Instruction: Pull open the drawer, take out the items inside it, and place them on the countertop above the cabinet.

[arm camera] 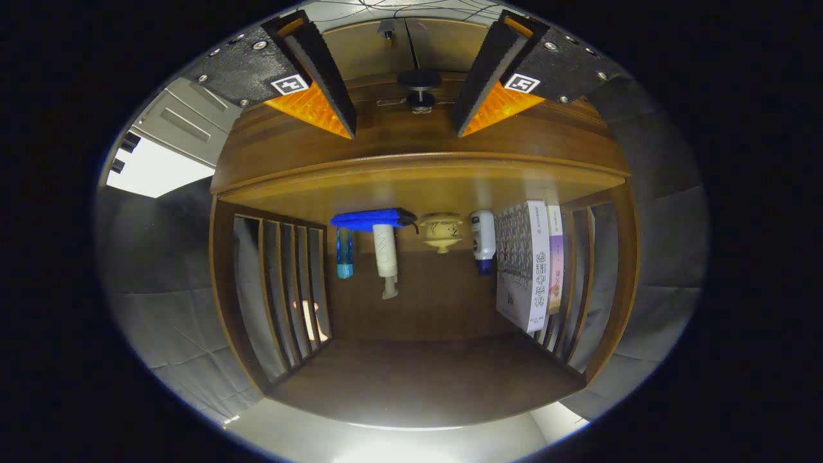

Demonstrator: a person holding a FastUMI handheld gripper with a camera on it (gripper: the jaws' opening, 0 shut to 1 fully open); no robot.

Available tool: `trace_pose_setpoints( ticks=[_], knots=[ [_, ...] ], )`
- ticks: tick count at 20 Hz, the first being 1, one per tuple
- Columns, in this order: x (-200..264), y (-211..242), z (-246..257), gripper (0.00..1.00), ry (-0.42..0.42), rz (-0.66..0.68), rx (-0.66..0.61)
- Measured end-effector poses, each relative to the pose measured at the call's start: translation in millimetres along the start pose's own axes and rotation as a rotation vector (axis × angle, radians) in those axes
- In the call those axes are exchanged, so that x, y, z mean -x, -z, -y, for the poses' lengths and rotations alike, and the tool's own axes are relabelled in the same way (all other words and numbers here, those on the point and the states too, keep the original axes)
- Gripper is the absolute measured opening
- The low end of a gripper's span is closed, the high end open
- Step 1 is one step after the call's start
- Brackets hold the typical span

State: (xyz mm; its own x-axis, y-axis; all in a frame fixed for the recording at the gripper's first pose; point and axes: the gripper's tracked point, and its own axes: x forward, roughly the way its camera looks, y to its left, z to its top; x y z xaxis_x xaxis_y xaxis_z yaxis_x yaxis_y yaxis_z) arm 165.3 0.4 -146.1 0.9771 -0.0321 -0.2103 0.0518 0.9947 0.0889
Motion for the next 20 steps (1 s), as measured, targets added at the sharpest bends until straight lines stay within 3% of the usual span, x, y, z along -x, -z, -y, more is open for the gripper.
trace_pose_setpoints(
  ticks=[5,13,20],
  knots=[
    [-15,27,-11,0.87,-0.022,-0.067,-0.014],
    [-21,39,-9,0.50,-0.023,-0.107,0.005],
    [-10,37,-9,0.42,-0.025,-0.097,0.018]
  ],
)
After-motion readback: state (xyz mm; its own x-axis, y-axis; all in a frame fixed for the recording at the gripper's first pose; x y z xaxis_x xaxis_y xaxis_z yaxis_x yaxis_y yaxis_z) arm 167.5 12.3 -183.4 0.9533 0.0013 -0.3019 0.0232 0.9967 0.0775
